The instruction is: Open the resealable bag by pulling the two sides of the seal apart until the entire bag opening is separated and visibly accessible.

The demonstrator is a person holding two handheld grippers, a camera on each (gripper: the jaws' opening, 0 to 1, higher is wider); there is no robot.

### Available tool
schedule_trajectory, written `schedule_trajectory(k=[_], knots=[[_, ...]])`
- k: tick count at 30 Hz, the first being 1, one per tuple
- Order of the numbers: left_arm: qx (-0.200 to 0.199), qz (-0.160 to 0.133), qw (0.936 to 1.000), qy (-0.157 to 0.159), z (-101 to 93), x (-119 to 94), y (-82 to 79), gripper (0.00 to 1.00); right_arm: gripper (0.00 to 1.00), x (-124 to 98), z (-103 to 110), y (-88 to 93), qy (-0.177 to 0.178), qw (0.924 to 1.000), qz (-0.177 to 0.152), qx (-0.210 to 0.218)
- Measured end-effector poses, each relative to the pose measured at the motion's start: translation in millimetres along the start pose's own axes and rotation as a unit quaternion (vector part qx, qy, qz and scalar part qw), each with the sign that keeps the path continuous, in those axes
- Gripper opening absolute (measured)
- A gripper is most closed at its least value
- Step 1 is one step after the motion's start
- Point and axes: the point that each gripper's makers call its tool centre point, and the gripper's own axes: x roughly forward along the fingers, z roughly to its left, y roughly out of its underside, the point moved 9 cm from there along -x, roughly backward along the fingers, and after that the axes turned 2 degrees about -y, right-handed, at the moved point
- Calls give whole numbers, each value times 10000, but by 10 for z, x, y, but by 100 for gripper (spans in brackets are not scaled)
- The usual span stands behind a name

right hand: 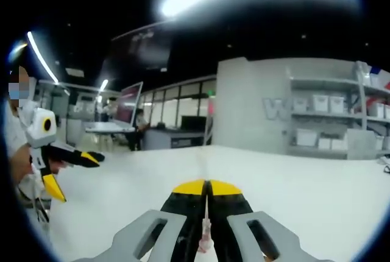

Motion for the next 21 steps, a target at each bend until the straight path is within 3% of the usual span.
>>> schedule_trajectory(k=[21], knots=[[68, -35, 10000, 32, -40, -27, -34, 83, 0, -195, 90, -17, -46, 9999, -91, 34]])
